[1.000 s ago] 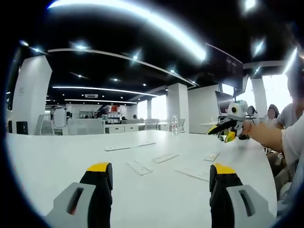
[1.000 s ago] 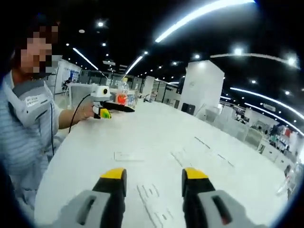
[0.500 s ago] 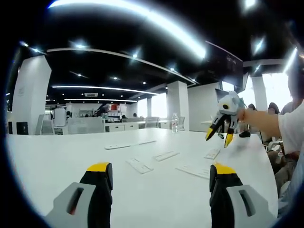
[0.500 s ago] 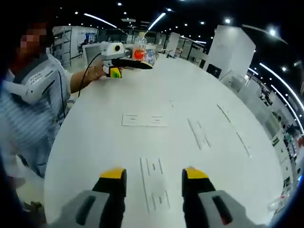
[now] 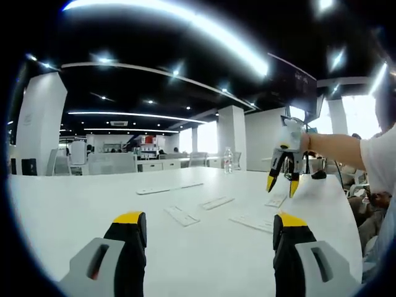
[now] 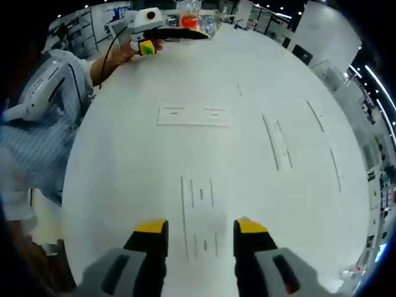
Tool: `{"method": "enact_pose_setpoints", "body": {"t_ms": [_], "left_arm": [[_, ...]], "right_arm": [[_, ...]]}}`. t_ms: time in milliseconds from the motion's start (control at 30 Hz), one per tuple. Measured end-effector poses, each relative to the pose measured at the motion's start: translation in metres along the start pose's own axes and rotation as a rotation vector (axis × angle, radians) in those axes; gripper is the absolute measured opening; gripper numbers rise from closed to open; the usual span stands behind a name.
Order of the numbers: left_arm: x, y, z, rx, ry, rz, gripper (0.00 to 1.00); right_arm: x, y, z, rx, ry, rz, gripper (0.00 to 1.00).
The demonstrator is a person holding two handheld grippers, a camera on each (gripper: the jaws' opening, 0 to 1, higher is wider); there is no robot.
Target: Locate the socket holder cover, grip the socket holder cover, clip it into the socket holder slot.
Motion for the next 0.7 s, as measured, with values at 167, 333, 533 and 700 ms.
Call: {"method": "enact_pose_setpoints", "body": {"t_ms": [167, 333, 533, 700], "left_arm": [[0.0, 0.0017, -0.0001, 0.0, 0.001, 0.004, 0.84], [-0.0002, 0.0037, -0.0014, -0.001, 0.007, 0.01, 0.84], [-0.0009, 0.005, -0.0039, -0.003, 0.017, 0.015, 0.84], [-0.0006, 0.0074, -0.0046, -0.001, 0.016, 0.027, 0.84]], "right_arm": [[0.0027, -0.003, -0.0032, -0.016, -0.036, -0.019, 0.39], [0.0054, -0.0043, 0.0013, -0.015, -0.102, -0.047, 0.38], [0.006, 0.0009, 0.0029, -0.018, -0.154, -0.038, 0.36], [0.008, 0.0013, 0.0034, -0.02, -0.2, -0.046, 0.36]]}}
Point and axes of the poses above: the point that each gripper's makers call its tool centre point, and the gripper's own axes: x roughly forward along the fingers, y roughly to its right, z roughly out of its underside, the point moved 2 cm from there along -x, roughly backward along the fingers, and after that the axes turned 11 degrees about x, right-handed, at the moved point
